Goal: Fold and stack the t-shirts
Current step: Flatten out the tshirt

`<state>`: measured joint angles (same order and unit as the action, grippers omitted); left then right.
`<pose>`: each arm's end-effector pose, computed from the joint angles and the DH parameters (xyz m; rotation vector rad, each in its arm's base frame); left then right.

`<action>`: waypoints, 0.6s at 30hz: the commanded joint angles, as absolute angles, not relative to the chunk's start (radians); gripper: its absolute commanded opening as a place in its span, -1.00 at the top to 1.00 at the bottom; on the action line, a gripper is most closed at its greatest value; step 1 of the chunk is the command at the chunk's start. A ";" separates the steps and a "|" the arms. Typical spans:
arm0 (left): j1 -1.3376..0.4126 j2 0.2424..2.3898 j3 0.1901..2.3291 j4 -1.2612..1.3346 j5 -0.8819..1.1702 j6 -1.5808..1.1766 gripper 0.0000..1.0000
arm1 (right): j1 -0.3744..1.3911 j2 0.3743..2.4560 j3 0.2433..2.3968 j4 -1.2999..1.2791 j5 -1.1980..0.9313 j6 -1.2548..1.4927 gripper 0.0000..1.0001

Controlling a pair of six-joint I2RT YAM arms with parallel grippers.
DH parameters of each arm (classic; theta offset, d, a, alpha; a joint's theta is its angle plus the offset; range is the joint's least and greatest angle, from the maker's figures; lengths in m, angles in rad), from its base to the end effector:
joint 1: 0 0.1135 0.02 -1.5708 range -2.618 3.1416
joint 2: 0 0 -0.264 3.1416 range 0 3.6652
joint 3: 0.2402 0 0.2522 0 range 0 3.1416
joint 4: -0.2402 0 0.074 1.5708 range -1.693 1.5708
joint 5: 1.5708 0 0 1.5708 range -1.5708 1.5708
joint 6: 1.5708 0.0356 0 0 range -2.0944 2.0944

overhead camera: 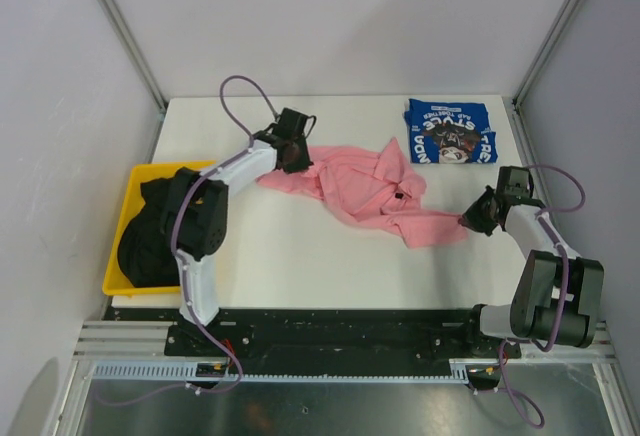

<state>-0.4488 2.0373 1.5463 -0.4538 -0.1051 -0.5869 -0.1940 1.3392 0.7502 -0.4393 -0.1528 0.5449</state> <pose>0.4045 -0.1906 0.1980 -0.2177 2.5232 -0.2900 0.2491 -0.0434 0.1907 0.8925 2.4588 0.3241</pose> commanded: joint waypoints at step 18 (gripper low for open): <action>-0.289 1.317 0.976 -0.515 -0.104 -0.592 1.00 | -0.304 1.197 0.785 -0.477 -0.111 0.512 1.00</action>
<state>-0.3077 1.3827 1.0218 -0.5030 -0.1150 -0.5873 -0.2947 1.2575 0.7502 -0.4610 -0.1436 0.5365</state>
